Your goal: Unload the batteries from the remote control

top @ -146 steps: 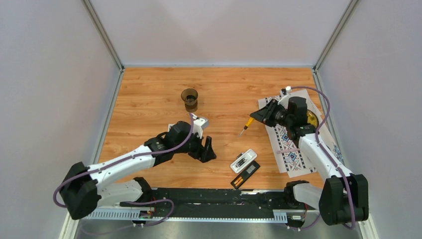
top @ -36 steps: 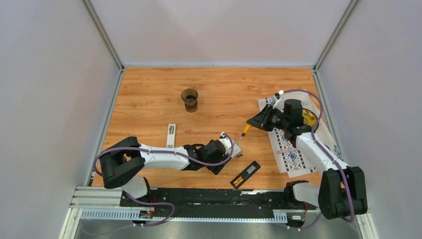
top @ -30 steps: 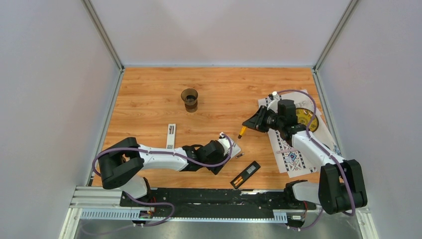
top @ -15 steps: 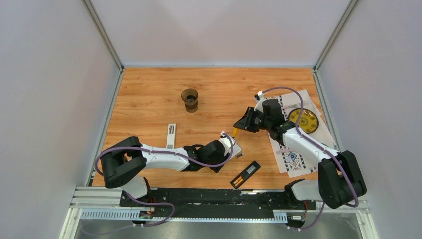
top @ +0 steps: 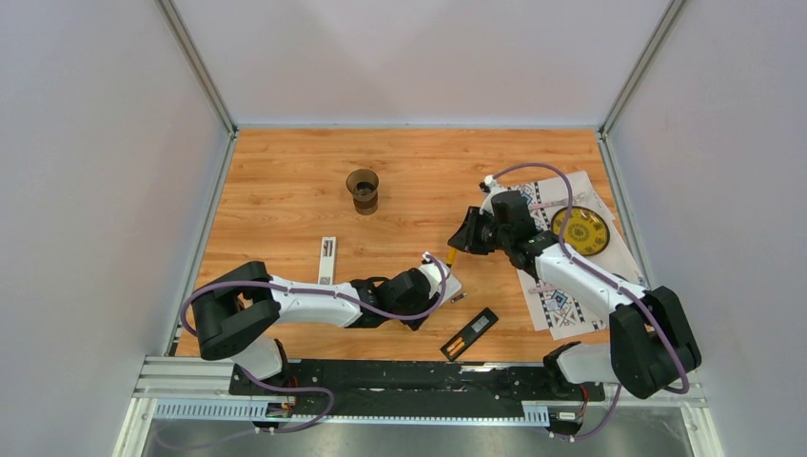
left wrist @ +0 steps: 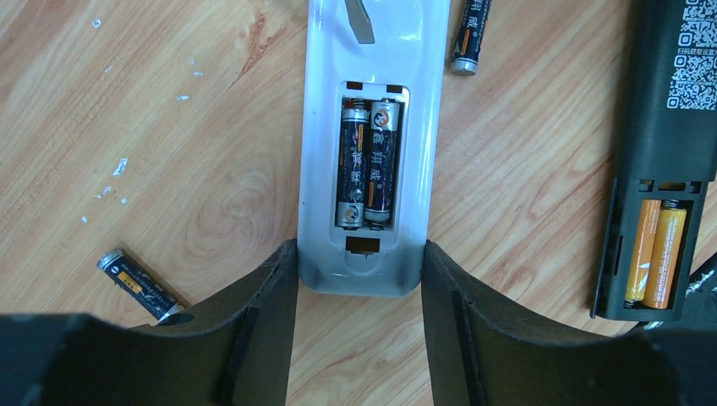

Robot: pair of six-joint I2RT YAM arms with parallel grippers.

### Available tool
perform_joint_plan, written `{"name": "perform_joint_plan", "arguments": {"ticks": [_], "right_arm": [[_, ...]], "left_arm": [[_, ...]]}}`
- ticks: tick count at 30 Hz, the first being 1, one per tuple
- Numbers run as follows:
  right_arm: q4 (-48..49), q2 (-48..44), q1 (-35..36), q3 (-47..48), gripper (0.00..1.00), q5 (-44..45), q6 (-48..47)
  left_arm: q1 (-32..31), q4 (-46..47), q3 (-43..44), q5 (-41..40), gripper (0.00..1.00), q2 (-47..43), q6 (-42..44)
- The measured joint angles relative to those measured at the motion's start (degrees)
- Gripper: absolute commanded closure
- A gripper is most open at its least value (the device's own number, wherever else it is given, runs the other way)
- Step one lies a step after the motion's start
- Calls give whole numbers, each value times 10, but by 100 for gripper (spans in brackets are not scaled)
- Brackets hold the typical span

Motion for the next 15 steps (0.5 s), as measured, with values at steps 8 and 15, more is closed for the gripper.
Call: {"name": "perform_joint_plan", "arguments": {"ticks": [8,15], "right_arm": [[1,8,7,0,100,-2,0],[3,8,10,-11,100,-4,1]], "left_arm": [[0,0,0,0,82,0,0],[0,0,0,0,83,0,0]]}}
